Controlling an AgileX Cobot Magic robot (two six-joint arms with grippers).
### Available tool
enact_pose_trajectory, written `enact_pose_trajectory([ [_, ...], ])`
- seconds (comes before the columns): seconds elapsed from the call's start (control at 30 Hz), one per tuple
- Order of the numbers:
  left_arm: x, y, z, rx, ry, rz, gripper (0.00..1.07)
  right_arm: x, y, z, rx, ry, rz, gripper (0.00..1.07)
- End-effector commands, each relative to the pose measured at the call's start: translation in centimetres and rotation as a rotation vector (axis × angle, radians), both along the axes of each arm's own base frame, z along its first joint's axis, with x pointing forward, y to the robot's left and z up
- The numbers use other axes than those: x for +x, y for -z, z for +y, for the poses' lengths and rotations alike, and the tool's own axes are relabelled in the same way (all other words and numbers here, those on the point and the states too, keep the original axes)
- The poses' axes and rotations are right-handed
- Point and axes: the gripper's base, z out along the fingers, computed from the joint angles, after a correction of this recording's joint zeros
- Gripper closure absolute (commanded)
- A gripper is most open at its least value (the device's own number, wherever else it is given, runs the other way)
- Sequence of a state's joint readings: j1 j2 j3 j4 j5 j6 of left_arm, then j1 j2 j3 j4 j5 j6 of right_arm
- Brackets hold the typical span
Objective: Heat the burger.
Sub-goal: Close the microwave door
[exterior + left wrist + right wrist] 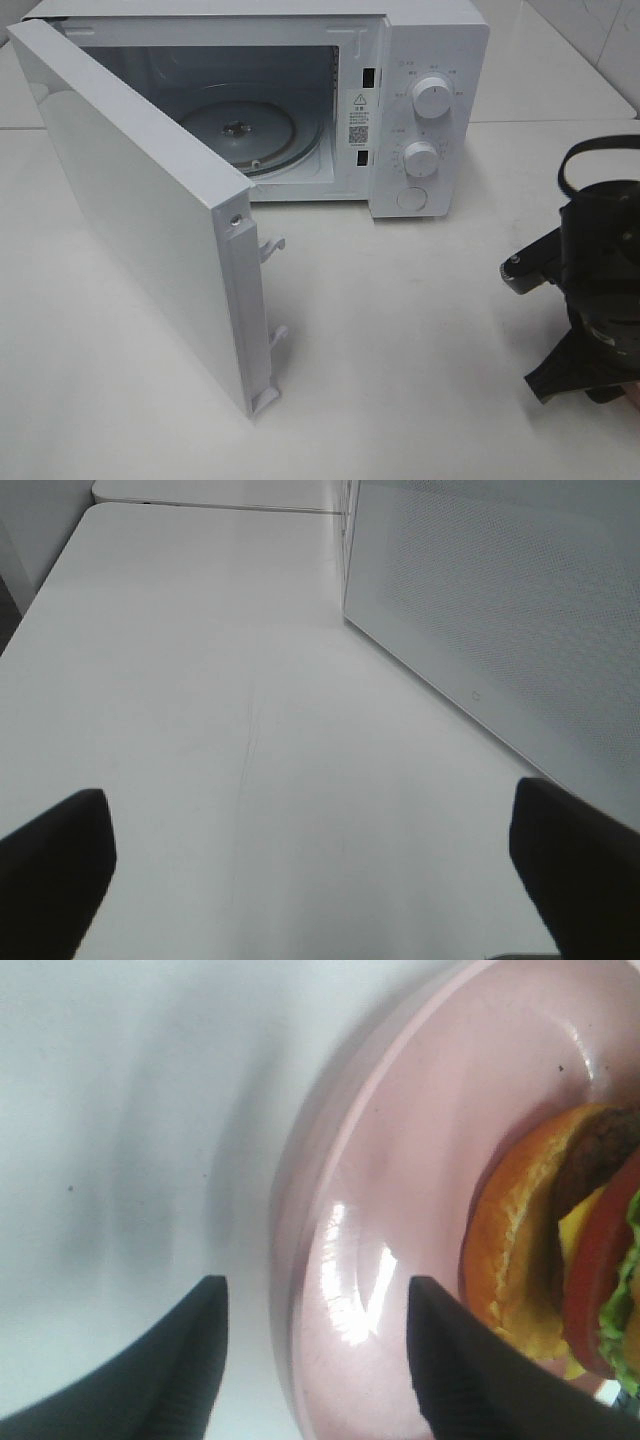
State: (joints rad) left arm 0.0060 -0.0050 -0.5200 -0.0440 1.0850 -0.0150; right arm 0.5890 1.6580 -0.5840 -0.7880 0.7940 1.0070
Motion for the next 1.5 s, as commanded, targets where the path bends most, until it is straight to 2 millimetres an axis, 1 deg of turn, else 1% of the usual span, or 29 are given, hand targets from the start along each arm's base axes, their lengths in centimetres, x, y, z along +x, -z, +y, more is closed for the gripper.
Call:
enact_pose_trajectory([
  [0.03, -0.1, 0.0, 0.0, -0.003, 0.001, -0.026, 0.07, -0.4, -1.2, 0.0, 0.039, -0.010, 0.003, 0.50],
  [0.1, -0.1, 0.0, 0.0, -0.003, 0.001, -0.026, 0.07, -1.0, -2.7, 0.2, 0.115, -0.050, 0.007, 0.50],
  [0.13, -0.1, 0.0, 0.0, -0.003, 0.001, -0.026, 0.07, -1.0, -2.7, 0.2, 0.115, -0.050, 0.007, 0.50],
  [0.17, -0.1, 0.0, 0.0, -0.003, 0.001, -0.026, 0.07, -1.4, -3.5, 0.5, 0.175, -0.085, 0.013, 0.49],
  [0.23, -0.1, 0.0, 0.0, -0.003, 0.001, -0.026, 0.07, -1.7, -3.9, 0.6, 0.210, -0.099, 0.017, 0.49],
  [0.27, -0.1, 0.0, 0.0, -0.003, 0.001, -0.026, 0.07, -2.2, -4.7, 0.9, 0.274, -0.159, 0.026, 0.45],
  [0.3, -0.1, 0.0, 0.0, -0.003, 0.001, -0.026, 0.07, -2.2, -4.7, 0.9, 0.274, -0.159, 0.026, 0.45],
  [0.33, -0.1, 0.0, 0.0, -0.003, 0.001, -0.026, 0.07, -2.8, -5.8, 1.1, 0.346, -0.216, 0.025, 0.41],
  [0.37, -0.1, 0.0, 0.0, -0.003, 0.001, -0.026, 0.07, -2.8, -5.8, 1.1, 0.346, -0.216, 0.025, 0.41],
  [0.43, -0.1, 0.0, 0.0, -0.003, 0.001, -0.026, 0.07, -3.7, -7.3, 1.2, 0.424, -0.287, 0.007, 0.34],
  [0.47, -0.1, 0.0, 0.0, -0.003, 0.001, -0.026, 0.07, -3.7, -7.3, 1.2, 0.424, -0.287, 0.007, 0.34],
  [0.5, -0.1, 0.0, 0.0, -0.003, 0.001, -0.026, 0.07, -4.3, -8.2, 1.2, 0.470, -0.320, -0.010, 0.30],
  [0.53, -0.1, 0.0, 0.0, -0.003, 0.001, -0.026, 0.07, -4.3, -8.2, 1.2, 0.470, -0.320, -0.010, 0.30],
  [0.6, -0.1, 0.0, 0.0, -0.003, 0.001, -0.026, 0.07, -5.3, -9.6, 0.9, 0.513, -0.364, -0.043, 0.30],
  [0.63, -0.1, 0.0, 0.0, -0.003, 0.001, -0.026, 0.07, -5.3, -9.6, 0.9, 0.513, -0.364, -0.043, 0.30],
  [0.67, -0.1, 0.0, 0.0, -0.003, 0.001, -0.026, 0.07, -6.2, -10.5, 0.5, 0.536, -0.381, -0.064, 0.30],
  [0.73, -0.1, 0.0, 0.0, -0.003, 0.001, -0.026, 0.07, -6.5, -10.9, 0.3, 0.538, -0.389, -0.074, 0.31],
  [0.77, -0.1, 0.0, 0.0, -0.003, 0.001, -0.026, 0.07, -7.3, -11.7, -0.3, 0.549, -0.396, -0.097, 0.31],
  [0.8, -0.1, 0.0, 0.0, -0.003, 0.001, -0.026, 0.07, -7.3, -11.7, -0.3, 0.549, -0.396, -0.097, 0.31],
  [0.87, -0.1, 0.0, 0.0, -0.003, 0.001, -0.026, 0.07, -8.5, -12.7, -1.1, 0.569, -0.397, -0.129, 0.31],
  [0.9, -0.1, 0.0, 0.0, -0.003, 0.001, -0.026, 0.07, -8.5, -12.7, -1.1, 0.569, -0.397, -0.129, 0.31],
  [0.93, -0.1, 0.0, 0.0, -0.003, 0.001, -0.026, 0.07, -9.4, -13.2, -1.5, 0.583, -0.403, -0.145, 0.31],
  [0.97, -0.1, 0.0, 0.0, -0.003, 0.001, -0.026, 0.07, -9.4, -13.2, -1.5, 0.583, -0.403, -0.145, 0.31],
  [1.03, -0.1, 0.0, 0.0, -0.003, 0.001, -0.026, 0.07, -10.7, -14.0, -2.3, 0.606, -0.407, -0.174, 0.31],
  [1.07, -0.1, 0.0, 0.0, -0.003, 0.001, -0.026, 0.07, -10.7, -14.0, -2.3, 0.606, -0.407, -0.174, 0.31],
  [1.2, -0.1, 0.0, 0.0, -0.003, 0.001, -0.026, 0.07, -12.6, -14.9, -3.6, 0.629, -0.426, -0.240, 0.31],
  [1.33, -0.1, 0.0, 0.0, -0.003, 0.001, -0.026, 0.07, -13.5, -14.9, -4.3, 0.636, -0.434, -0.263, 0.31],
  [1.4, -0.1, 0.0, 0.0, -0.003, 0.001, -0.026, 0.07, -14.5, -14.8, -5.0, 0.654, -0.443, -0.310, 0.31],
  [1.5, -0.1, 0.0, 0.0, -0.003, 0.001, -0.026, 0.07, -15.2, -14.8, -5.4, 0.673, -0.451, -0.361, 0.31],
])
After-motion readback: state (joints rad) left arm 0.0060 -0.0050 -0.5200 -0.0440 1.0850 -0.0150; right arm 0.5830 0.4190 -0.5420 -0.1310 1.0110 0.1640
